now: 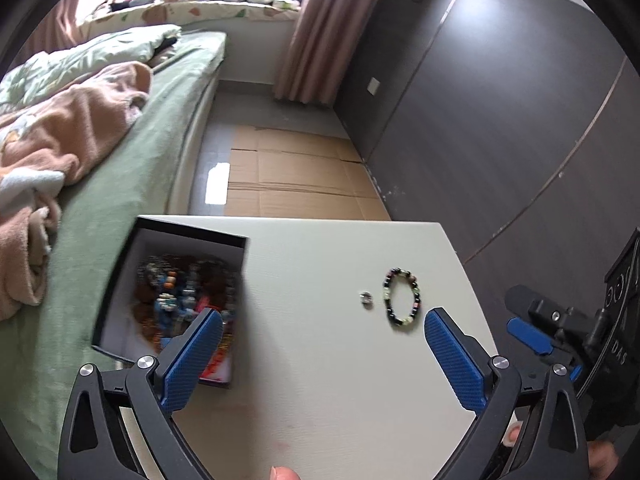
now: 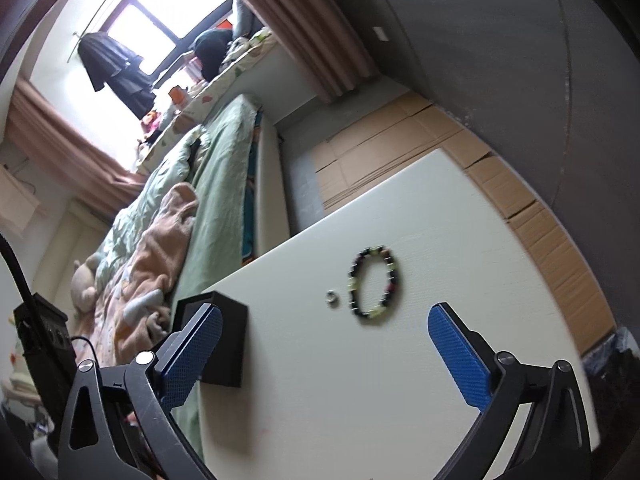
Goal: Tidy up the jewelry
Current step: 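Move both tools back toward the small silver ring and beaded bracelet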
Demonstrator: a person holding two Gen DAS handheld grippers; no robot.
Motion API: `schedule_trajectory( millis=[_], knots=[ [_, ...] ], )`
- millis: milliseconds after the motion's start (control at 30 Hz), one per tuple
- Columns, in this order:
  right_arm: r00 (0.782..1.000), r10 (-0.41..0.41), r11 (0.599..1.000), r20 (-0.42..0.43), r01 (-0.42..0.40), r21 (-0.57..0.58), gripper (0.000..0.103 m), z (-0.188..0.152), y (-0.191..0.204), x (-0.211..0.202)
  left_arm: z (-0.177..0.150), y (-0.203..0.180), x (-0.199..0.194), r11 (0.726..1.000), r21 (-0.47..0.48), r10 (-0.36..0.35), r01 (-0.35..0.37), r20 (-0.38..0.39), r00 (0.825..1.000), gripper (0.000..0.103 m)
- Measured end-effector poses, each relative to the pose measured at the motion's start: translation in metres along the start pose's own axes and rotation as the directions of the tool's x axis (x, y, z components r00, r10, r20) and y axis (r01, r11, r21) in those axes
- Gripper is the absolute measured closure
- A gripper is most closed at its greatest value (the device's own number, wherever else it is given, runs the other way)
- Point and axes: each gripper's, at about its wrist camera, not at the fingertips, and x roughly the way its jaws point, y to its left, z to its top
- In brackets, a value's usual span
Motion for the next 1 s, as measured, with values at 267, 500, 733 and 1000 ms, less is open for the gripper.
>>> schedule_trajectory(
  millis=[267,500,733,1000],
  knots=[
    [1.000,-0.023,0.999,0.007,0.023,0.030,0.000,0.011,-0.026,-0.011,-0.002,-0.027,0.017,0.999,0.020,-0.029,0.029,-0.012,1.000,0.002],
    [0.999,-0.043,0.996,-0.007,0.043,0.084,0.000,0.018,-0.043,-0.013,0.004,-0.031,0.033,0.999,0.003,-0.032,0.032,-0.019,0.999,0.002],
    [0.997,-0.064,0.985,-0.033,0.069,0.156,0.000,0.026,-0.063,-0.006,0.009,-0.035,0.058,0.999,0.040,-0.002,0.004,-0.053,0.999,0.022],
    [0.998,-0.058,0.981,-0.025,0.062,0.182,0.002,0.035,-0.072,-0.003,0.003,-0.044,0.087,0.989,0.145,0.010,0.004,-0.097,0.995,0.040]
  ],
)
